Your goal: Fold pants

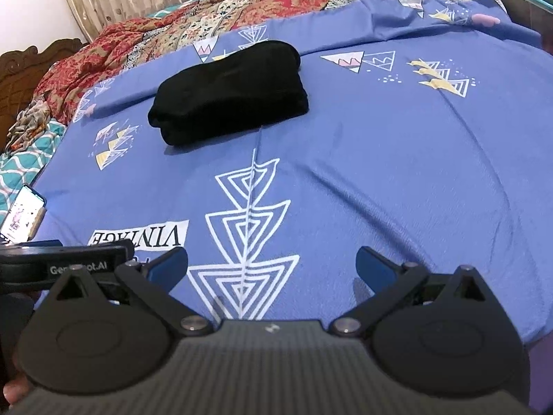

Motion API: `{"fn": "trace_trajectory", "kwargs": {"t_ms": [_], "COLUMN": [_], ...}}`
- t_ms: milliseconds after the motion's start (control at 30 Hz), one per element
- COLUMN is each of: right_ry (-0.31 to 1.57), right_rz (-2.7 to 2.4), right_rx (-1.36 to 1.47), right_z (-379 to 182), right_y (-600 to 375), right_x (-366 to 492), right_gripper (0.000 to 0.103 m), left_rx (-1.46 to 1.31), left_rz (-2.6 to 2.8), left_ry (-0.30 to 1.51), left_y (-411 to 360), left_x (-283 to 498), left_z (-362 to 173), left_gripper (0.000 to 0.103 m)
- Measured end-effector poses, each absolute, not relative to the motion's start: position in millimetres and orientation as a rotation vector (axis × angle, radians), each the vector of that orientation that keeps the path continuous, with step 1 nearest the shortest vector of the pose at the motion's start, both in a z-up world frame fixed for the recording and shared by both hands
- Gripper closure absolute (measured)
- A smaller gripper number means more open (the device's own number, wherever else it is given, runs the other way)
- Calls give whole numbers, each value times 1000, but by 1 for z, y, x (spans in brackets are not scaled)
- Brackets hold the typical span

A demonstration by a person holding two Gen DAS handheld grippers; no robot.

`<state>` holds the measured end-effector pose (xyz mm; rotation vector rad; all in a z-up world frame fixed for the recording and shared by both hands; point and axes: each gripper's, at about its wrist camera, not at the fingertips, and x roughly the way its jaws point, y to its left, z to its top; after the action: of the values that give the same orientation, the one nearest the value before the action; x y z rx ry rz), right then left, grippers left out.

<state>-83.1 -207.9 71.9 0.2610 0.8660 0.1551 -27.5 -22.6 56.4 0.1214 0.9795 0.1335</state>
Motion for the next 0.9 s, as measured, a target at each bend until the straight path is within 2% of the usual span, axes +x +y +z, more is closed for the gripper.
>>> {"fn": "trace_trajectory", "kwargs": {"t_ms": [633,900], "right_ry": [905,840], "right_rz": [148,104], "right_rx": [270,241], "right_z": [62,66], "right_y": [-212,-214], "right_x": [-78,-81], "right_gripper": [0,0], "left_rx": [91,58], "left_rz": [106,55], "left_ry": [1032,1003], "left_y": [-20,-22], "left_x": [-21,-25], "left_z": [45,49], "left_gripper": [0,0]}}
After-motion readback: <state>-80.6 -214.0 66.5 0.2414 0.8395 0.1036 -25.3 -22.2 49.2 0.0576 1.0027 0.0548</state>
